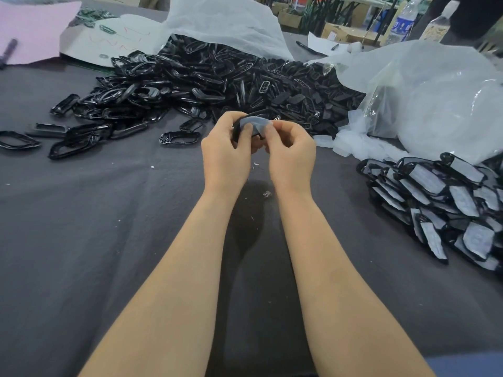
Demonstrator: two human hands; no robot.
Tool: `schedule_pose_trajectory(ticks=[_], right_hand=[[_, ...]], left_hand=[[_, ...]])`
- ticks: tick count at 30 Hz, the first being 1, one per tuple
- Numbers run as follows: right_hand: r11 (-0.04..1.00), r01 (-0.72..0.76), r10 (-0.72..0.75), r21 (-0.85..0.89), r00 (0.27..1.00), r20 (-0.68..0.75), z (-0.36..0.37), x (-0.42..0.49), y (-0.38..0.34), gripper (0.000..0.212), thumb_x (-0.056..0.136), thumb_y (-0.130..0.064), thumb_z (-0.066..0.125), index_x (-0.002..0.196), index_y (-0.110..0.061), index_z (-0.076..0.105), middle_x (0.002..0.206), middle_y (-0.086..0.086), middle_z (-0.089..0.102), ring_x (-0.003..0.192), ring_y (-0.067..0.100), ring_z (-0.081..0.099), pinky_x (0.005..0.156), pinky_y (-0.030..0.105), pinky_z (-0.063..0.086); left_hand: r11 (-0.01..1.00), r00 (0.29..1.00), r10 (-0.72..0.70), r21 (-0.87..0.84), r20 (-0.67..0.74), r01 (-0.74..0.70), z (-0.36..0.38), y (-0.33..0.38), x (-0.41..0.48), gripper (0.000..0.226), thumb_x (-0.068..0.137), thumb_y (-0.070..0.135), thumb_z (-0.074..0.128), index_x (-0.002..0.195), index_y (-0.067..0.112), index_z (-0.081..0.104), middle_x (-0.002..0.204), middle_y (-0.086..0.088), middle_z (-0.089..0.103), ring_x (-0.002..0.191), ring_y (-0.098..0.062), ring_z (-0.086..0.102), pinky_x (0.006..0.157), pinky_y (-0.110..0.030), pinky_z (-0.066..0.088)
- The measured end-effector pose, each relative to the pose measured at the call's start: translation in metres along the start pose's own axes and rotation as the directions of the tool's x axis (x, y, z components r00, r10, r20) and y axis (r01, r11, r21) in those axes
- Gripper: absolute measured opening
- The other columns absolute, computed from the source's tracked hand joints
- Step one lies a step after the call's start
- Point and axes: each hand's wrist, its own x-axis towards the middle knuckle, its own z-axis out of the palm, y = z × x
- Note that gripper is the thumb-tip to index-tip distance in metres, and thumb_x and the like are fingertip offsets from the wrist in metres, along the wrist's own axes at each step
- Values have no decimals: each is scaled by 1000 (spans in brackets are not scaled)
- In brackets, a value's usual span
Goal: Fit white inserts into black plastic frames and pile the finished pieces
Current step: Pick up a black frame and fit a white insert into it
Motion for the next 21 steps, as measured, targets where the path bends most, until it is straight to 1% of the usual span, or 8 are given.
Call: schedule_pose_trajectory(ticks=[4, 6, 9, 15, 19, 21], right_hand=[[998, -67, 67, -1, 998, -1, -4, 4, 2, 8, 90, -14, 63, 83, -16, 62, 81, -1, 65, 77, 11, 59, 79, 30, 52], [996, -86, 86, -8, 996, -2, -6, 7, 4, 8, 91, -15, 63, 83, -17, 62, 82, -2, 64, 79, 11, 59, 81, 31, 52], [995, -94, 94, -28, 996, -1, -7, 9, 4, 5, 91, -17, 63, 88, -13, 63, 86, 0, 65, 83, 13, 61, 83, 31, 52], [993, -78, 79, -89, 997, 13, -12, 12, 6, 10, 90, -21, 65, 86, -12, 62, 79, -6, 61, 76, 7, 56, 75, 21, 47], [982, 7, -4, -187, 1000, 19, -14, 13, 6, 13, 91, -20, 63, 90, -8, 65, 80, -5, 61, 75, 6, 55, 72, 16, 43], [977, 6, 3, -214, 999, 41, -13, 13, 7, 13, 91, -20, 63, 90, -8, 65, 80, -4, 62, 74, 5, 54, 68, 12, 41]], left_hand=[[996, 997, 58, 62, 51, -61, 1, -1, -1, 24, 97, 7, 53, 92, 30, 55, 81, 13, 66, 68, 3, 67, 67, -14, 54], [994, 995, 67, 85, 78, -74, 1, -1, -1, 18, 97, 7, 53, 96, 25, 57, 82, 12, 66, 68, 4, 66, 67, -13, 53], [992, 991, 66, 99, 117, -77, -1, -1, 1, 13, 97, 7, 52, 101, 17, 58, 83, 10, 66, 69, 4, 66, 66, -11, 52], [991, 987, 24, 129, 162, -45, -4, -2, 5, 14, 97, 7, 52, 105, 16, 59, 83, 7, 67, 67, 0, 68, 67, -15, 55], [985, 988, -10, 170, 151, -16, -4, -6, 6, 18, 97, 10, 53, 113, 12, 60, 81, 8, 68, 66, 3, 68, 67, -17, 56], [983, 989, -10, 182, 149, -18, -4, -7, 6, 16, 97, 10, 53, 110, 14, 60, 82, 8, 68, 67, 3, 68, 68, -18, 57]])
